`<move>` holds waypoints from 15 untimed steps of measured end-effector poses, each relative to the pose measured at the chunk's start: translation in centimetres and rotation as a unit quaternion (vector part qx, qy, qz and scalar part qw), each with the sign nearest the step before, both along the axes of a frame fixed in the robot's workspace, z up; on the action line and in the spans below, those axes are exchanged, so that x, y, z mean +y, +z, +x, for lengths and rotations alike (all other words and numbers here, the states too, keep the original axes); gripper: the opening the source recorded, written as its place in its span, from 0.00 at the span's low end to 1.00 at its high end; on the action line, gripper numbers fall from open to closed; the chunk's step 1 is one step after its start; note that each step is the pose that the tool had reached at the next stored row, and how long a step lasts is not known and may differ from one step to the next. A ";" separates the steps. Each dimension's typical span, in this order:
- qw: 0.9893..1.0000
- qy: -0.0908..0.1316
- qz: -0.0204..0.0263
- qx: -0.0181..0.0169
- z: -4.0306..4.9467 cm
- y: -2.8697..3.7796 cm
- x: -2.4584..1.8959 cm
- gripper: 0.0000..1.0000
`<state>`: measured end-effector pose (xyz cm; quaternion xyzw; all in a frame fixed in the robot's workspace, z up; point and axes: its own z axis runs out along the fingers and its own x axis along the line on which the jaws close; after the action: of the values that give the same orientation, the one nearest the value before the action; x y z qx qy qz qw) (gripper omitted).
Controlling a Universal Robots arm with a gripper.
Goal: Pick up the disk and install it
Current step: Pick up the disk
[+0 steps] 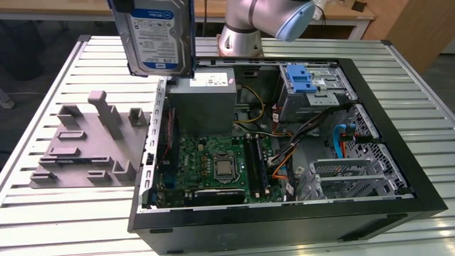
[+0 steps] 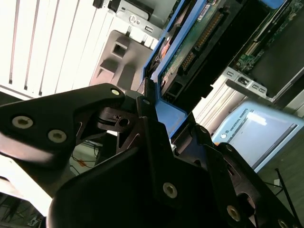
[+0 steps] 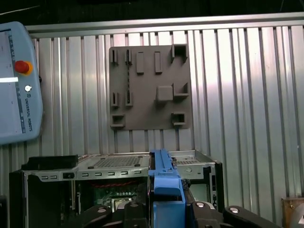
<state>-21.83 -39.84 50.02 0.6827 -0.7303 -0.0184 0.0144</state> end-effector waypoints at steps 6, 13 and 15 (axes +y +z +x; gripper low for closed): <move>1.000 0.000 0.000 0.001 1.68 0.00 -0.01 0.36; 1.000 0.000 0.000 0.001 3.37 0.00 -0.01 0.36; 1.000 0.000 0.000 0.001 3.69 0.00 -0.01 0.36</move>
<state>-18.13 -39.86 50.03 0.6828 -0.7302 -0.0191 0.0152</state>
